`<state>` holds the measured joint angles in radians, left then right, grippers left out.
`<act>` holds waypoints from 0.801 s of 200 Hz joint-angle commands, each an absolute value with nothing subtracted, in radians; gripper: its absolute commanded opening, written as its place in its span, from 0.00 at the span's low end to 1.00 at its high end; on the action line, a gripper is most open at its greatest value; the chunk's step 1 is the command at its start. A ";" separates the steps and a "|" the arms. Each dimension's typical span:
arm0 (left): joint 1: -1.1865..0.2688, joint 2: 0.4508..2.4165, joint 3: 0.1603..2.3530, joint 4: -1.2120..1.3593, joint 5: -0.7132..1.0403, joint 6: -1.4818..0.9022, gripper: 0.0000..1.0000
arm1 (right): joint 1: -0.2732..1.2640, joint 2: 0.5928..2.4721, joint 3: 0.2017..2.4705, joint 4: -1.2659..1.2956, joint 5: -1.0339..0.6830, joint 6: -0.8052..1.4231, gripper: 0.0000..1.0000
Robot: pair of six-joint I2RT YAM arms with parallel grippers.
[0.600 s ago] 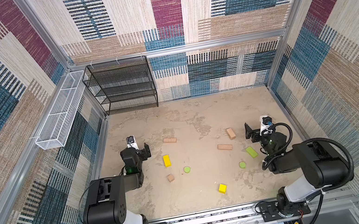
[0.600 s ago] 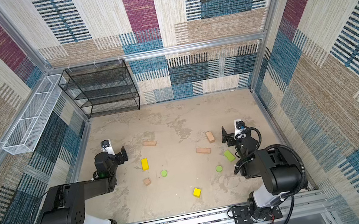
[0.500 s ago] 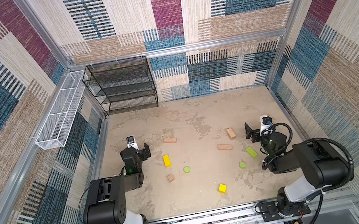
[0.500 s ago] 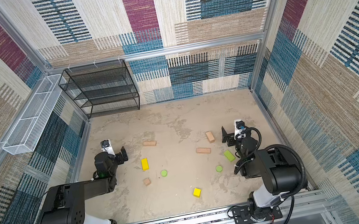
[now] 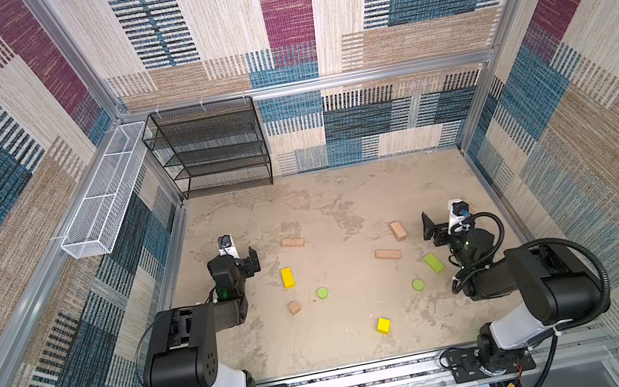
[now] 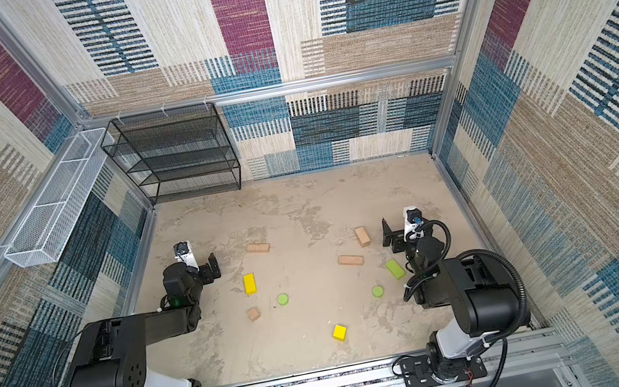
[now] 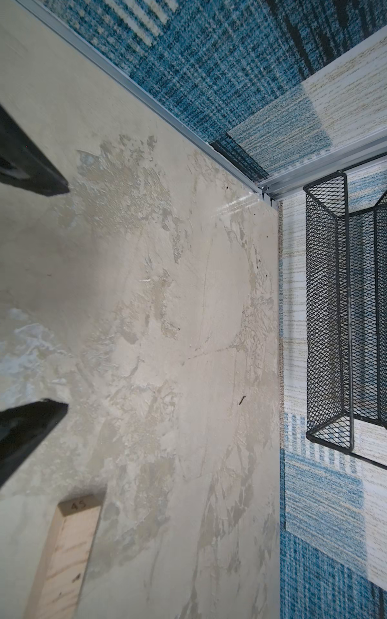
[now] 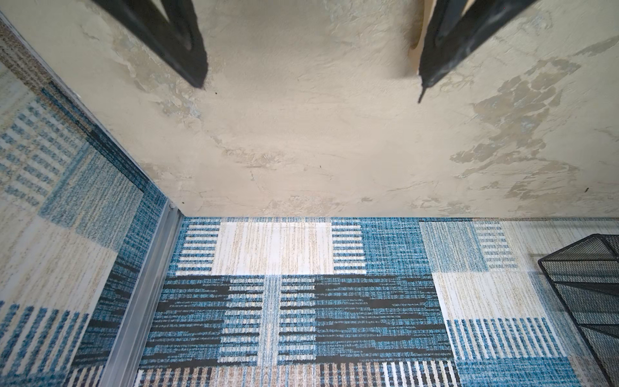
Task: Build the wood block tower
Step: 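Raise both arms from rest and move them toward the wooden blocks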
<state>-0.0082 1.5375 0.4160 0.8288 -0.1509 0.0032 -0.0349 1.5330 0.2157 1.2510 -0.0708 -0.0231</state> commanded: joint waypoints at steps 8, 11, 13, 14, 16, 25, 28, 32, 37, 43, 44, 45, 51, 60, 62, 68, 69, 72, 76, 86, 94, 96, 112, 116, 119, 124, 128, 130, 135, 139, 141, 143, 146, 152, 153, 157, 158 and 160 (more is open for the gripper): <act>-0.007 1.539 0.420 0.827 -0.144 -0.002 0.99 | -0.035 1.533 0.220 1.263 -0.078 -0.015 0.99; -0.008 1.539 0.420 0.827 -0.144 -0.001 1.00 | -0.035 1.532 0.221 1.263 -0.078 -0.015 0.99; -0.008 1.538 0.421 0.827 -0.144 -0.001 0.99 | -0.035 1.532 0.221 1.263 -0.078 -0.015 0.99; -0.008 1.538 0.421 0.827 -0.144 -0.002 0.99 | -0.036 1.532 0.221 1.263 -0.078 -0.015 0.99; -0.008 1.539 0.420 0.827 -0.144 -0.002 0.99 | -0.036 1.533 0.220 1.263 -0.077 -0.015 0.99; -0.007 1.539 0.420 0.827 -0.145 -0.002 1.00 | -0.036 1.532 0.221 1.263 -0.078 -0.015 0.99; -0.008 1.538 0.420 0.828 -0.144 -0.002 0.99 | -0.035 1.533 0.221 1.262 -0.078 -0.016 0.99; -0.008 1.538 0.420 0.827 -0.144 -0.002 0.99 | -0.035 1.532 0.221 1.262 -0.077 -0.015 0.99; -0.007 1.538 0.420 0.827 -0.144 -0.002 0.99 | -0.035 1.532 0.220 1.263 -0.078 -0.015 0.99; -0.008 1.538 0.420 0.827 -0.144 -0.002 0.99 | -0.035 1.532 0.220 1.263 -0.077 -0.015 0.99; -0.008 1.538 0.420 0.827 -0.144 -0.002 0.99 | -0.035 1.532 0.220 1.264 -0.078 -0.015 0.99; -0.008 1.539 0.420 0.827 -0.144 -0.002 0.99 | -0.035 1.532 0.220 1.263 -0.078 -0.015 0.99; -0.007 1.538 0.420 0.827 -0.144 -0.002 0.99 | -0.035 1.533 0.221 1.263 -0.078 -0.015 0.99; -0.008 1.539 0.421 0.825 -0.144 -0.003 0.99 | -0.035 1.533 0.220 1.263 -0.077 -0.015 0.99; -0.007 1.539 0.421 0.825 -0.143 -0.002 1.00 | -0.035 1.533 0.221 1.263 -0.077 -0.015 0.99; -0.007 1.538 0.421 0.825 -0.143 -0.002 0.99 | -0.036 1.532 0.221 1.263 -0.078 -0.015 0.99; -0.006 1.538 0.421 0.825 -0.143 -0.002 0.99 | -0.036 1.532 0.221 1.263 -0.077 -0.015 0.99; -0.007 1.538 0.421 0.825 -0.143 -0.002 0.99 | -0.035 1.531 0.221 1.263 -0.077 -0.015 0.99; -0.007 1.539 0.421 0.825 -0.143 -0.002 1.00 | -0.035 1.533 0.221 1.263 -0.078 -0.015 0.99; -0.006 1.539 0.421 0.825 -0.143 -0.002 0.99 | -0.035 1.532 0.221 1.262 -0.078 -0.015 0.99; -0.006 1.539 0.422 0.825 -0.143 -0.002 1.00 | -0.035 1.532 0.221 1.263 -0.077 -0.015 0.99; -0.007 1.539 0.422 0.825 -0.143 -0.002 1.00 | -0.035 1.532 0.220 1.263 -0.077 -0.015 0.99; -0.007 1.538 0.422 0.825 -0.141 -0.002 0.99 | -0.036 1.532 0.219 1.263 -0.077 -0.015 0.99; -0.006 1.539 0.422 0.824 -0.141 -0.002 0.99 | -0.036 1.532 0.219 1.263 -0.077 -0.015 0.99; -0.006 1.539 0.422 0.824 -0.141 -0.003 0.99 | -0.035 1.532 0.219 1.263 -0.078 -0.015 0.99; -0.006 1.539 0.422 0.824 -0.141 -0.002 1.00 | -0.035 1.532 0.219 1.264 -0.077 -0.015 0.99; -0.006 1.538 0.421 0.824 -0.141 -0.002 0.99 | -0.036 1.532 0.219 1.263 -0.077 -0.015 0.99; -0.007 1.537 0.421 0.825 -0.140 -0.002 0.99 | -0.035 1.532 0.219 1.264 -0.078 -0.015 0.99; -0.006 1.536 0.420 0.826 -0.140 -0.002 0.99 | -0.035 1.531 0.219 1.264 -0.078 -0.015 0.99; -0.006 1.536 0.419 0.827 -0.140 -0.002 0.99 | -0.036 1.531 0.217 1.264 -0.078 -0.015 0.99; -0.007 1.536 0.419 0.827 -0.141 -0.003 0.99 | -0.035 1.531 0.217 1.264 -0.077 -0.015 0.99; -0.006 1.537 0.419 0.827 -0.140 -0.002 0.99 | -0.035 1.531 0.218 1.265 -0.078 -0.015 0.99; -0.006 1.535 0.419 0.827 -0.140 -0.001 0.99 | -0.036 1.531 0.217 1.265 -0.078 -0.015 0.99; -0.006 1.535 0.418 0.833 -0.143 0.000 0.99 | -0.036 1.531 0.216 1.265 -0.077 -0.015 0.99; -0.007 1.534 0.418 0.834 -0.143 0.000 0.99 | -0.036 1.529 0.216 1.265 -0.078 -0.015 0.99; -0.006 1.527 0.420 0.828 -0.143 0.001 0.99 | -0.035 1.531 0.217 1.268 -0.075 -0.015 0.99; -0.006 1.525 0.420 0.824 -0.142 0.001 0.99 | -0.035 1.530 0.217 1.266 -0.075 -0.015 0.99; -0.006 1.519 0.422 0.815 -0.141 0.001 0.99 | -0.035 1.527 0.222 1.257 -0.072 -0.014 0.99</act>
<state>-0.0067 1.5375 0.4160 0.8257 -0.1509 0.0032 -0.0349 1.5330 0.2157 1.2510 -0.0708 -0.0231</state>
